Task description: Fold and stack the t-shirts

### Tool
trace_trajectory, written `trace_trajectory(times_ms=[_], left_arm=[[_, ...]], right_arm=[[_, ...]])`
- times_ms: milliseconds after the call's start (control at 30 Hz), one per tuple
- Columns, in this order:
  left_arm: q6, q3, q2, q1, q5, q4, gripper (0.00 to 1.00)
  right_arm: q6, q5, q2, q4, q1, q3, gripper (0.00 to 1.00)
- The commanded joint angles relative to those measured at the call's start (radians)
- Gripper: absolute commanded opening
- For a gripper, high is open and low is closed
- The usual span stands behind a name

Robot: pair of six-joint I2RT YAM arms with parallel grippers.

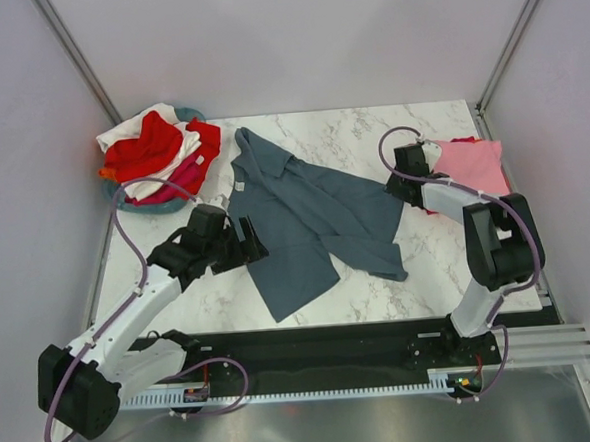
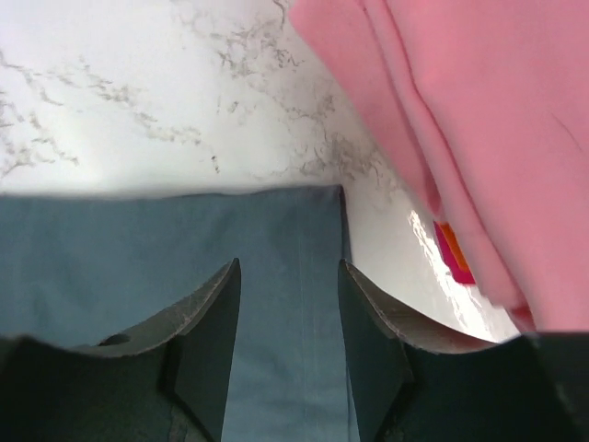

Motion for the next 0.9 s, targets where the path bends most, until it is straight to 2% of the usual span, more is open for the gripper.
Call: trace_trajectory(times_ms=[0, 333, 367, 400, 500, 567, 600, 867], left_arm=[[-0.058, -0.080, -0.001, -0.001, 0.073, 0.001, 0.89], [-0.142, -0.257, -0.160, -0.015, 0.110, 0.041, 0.88], [-0.150, -0.269, -0.163, -0.019, 0.115, 0.049, 0.87], [-0.157, -0.289, -0.165, -0.022, 0.121, 0.066, 0.84], [-0.181, -0.326, -0.160, -0.044, 0.142, 0.093, 0.77], [-0.197, -0.341, -0.151, -0.065, 0.148, 0.109, 0.74], [-0.204, -0.350, -0.140, -0.074, 0.147, 0.109, 0.72], [-0.240, -0.401, -0.114, -0.119, 0.129, 0.139, 0.63]], right_arm=[[-0.019, 0.059, 0.093, 0.021, -0.010, 0.076, 0.54], [-0.034, 0.100, 0.260, 0.022, -0.008, 0.180, 0.53], [-0.036, 0.101, 0.268, 0.022, -0.010, 0.185, 0.50], [-0.036, 0.105, 0.274, 0.022, -0.008, 0.189, 0.37], [-0.046, 0.105, 0.297, 0.022, -0.010, 0.214, 0.14], [-0.057, 0.111, 0.309, 0.022, -0.008, 0.237, 0.11], [-0.062, 0.111, 0.311, 0.021, -0.008, 0.243, 0.06], [-0.063, 0.092, 0.321, 0.018, -0.010, 0.281, 0.02]])
